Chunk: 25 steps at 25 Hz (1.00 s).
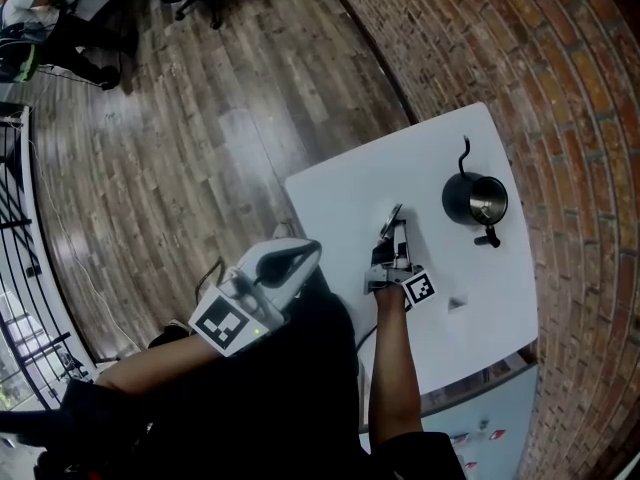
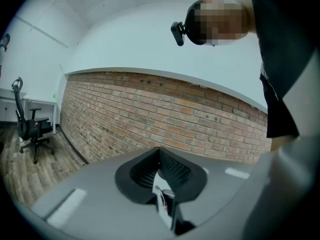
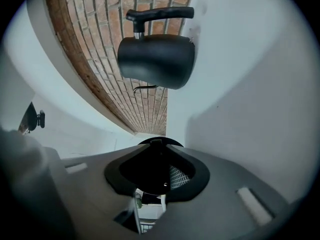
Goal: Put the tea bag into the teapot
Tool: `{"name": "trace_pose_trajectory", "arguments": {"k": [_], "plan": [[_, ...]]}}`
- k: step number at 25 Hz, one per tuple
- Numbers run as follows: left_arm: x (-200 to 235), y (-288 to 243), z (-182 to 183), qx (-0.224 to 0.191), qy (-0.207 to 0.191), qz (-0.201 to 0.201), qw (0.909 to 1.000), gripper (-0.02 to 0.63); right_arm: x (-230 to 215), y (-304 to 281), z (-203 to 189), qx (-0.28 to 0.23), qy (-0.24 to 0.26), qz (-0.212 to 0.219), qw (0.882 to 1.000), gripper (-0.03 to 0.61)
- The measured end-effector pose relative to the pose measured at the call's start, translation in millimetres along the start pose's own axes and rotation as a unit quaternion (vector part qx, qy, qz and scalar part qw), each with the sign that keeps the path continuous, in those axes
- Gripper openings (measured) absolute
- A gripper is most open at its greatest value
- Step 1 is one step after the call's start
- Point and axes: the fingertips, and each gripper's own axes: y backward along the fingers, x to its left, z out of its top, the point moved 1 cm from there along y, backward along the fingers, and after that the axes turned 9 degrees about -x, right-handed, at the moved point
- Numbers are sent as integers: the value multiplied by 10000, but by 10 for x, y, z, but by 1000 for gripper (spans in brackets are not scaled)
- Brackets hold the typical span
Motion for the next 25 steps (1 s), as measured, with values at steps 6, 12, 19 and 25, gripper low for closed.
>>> {"name": "trace_pose_trajectory", "arguments": {"k": [6, 12, 19, 25], "plan": [[28, 5, -28, 5, 121, 58, 9999, -2, -40, 46, 67, -43, -784, 163, 9968, 92], [-2, 2, -67, 46, 137, 18, 9999, -2, -88, 103, 124, -73, -894, 103, 9959, 103], [-6, 16, -60, 46, 135, 44, 9999, -2, -85, 101, 167, -234, -961, 29, 9951, 104], [-4, 20, -76, 66, 180, 45, 9998, -2, -81, 120, 261, -457, -1024, -27, 9937, 149]]}}
